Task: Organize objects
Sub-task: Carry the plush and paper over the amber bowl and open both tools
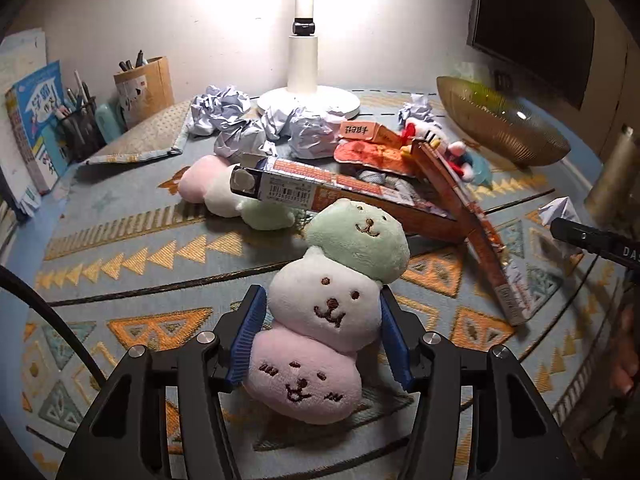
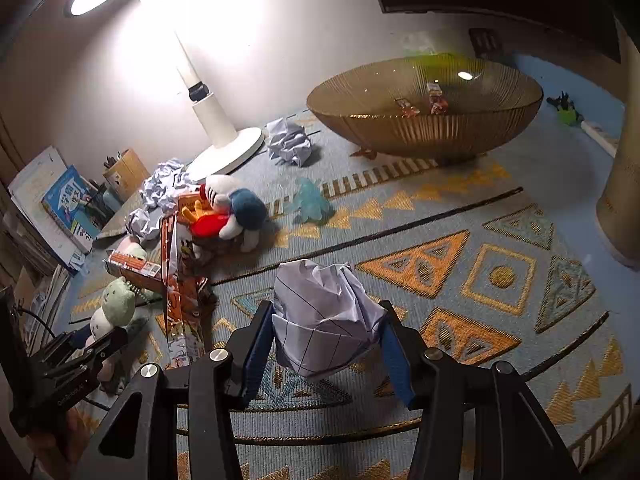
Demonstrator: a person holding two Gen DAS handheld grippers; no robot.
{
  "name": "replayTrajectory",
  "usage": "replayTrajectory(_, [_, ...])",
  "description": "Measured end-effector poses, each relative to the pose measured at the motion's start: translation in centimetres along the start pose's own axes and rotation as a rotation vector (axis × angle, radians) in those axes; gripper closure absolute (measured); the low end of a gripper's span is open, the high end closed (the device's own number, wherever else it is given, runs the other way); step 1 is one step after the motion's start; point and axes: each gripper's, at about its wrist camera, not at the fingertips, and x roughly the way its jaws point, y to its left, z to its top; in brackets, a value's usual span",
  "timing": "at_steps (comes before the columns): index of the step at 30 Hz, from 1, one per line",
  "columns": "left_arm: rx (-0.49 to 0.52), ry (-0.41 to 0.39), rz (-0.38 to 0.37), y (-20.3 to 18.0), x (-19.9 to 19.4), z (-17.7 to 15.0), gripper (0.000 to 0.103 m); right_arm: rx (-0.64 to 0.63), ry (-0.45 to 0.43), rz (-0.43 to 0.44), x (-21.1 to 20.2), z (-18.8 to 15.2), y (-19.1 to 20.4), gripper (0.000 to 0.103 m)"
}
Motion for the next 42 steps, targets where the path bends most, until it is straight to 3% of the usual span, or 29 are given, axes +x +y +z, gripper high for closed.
replayTrajectory(5, [-0.037,-0.080,-0.079,-1.2,-3.3,2.6,0.050,0.037,-0.063,0.007,-3.0,2.2,-1.3,0.053])
replayTrajectory(11, [0.035,-0.190,-0.153,-6.3,-4.7,10.4,0.050,0.050,-0.213,-0.078,-7.2,7.7,-2.5,0.052])
replayTrajectory(14, [0.065,-0.216,-0.185,-9.5,-3.4,15.1,0.050,0.033,-0.263,-0.164,-7.7,11.2,-2.9,0.051])
replayTrajectory(19, [0.092,-0.206,-0.247,-14.1,0.9,21.4,0.050,0.078,-0.228,-0.183,-5.8,16.8,-4.9,0.051])
replayTrajectory(22, [0.089,-0.212,-0.314,-15.9,3.8,23.2,0.045,0.046,-0.242,-0.308,-3.8,19.0,-5.2,0.049])
replayTrajectory(23, [0.090,-0.200,-0.359,-16.3,4.9,23.5,0.036,0.038,-0.232,-0.334,-2.8,19.6,-5.5,0.048])
replayTrajectory(24, [0.088,-0.178,-0.402,-16.7,6.1,23.8,0.023,0.029,-0.222,-0.348,-2.0,19.9,-5.8,0.040])
replayTrajectory(25, [0.076,-0.156,-0.423,-16.9,7.1,23.8,0.019,0.029,-0.215,-0.358,-1.2,20.1,-6.3,0.030])
replayTrajectory(30, [0.018,-0.102,-0.431,-16.2,9.0,23.1,0.018,0.065,-0.181,-0.372,0.0,19.2,-8.4,0.028])
replayTrajectory(38, [-0.010,-0.195,-0.375,-11.6,1.3,20.4,0.018,0.051,-0.181,-0.308,-3.1,15.4,-5.5,0.026])
replayTrajectory(41, [-0.016,-0.262,-0.345,-9.5,-3.1,17.6,0.015,0.012,-0.189,-0.277,-4.8,12.3,-2.9,0.012])
replayTrajectory(42, [-0.019,-0.284,-0.336,-8.6,-4.3,16.2,0.009,0.003,-0.199,-0.266,-5.2,10.8,-2.2,0.005])
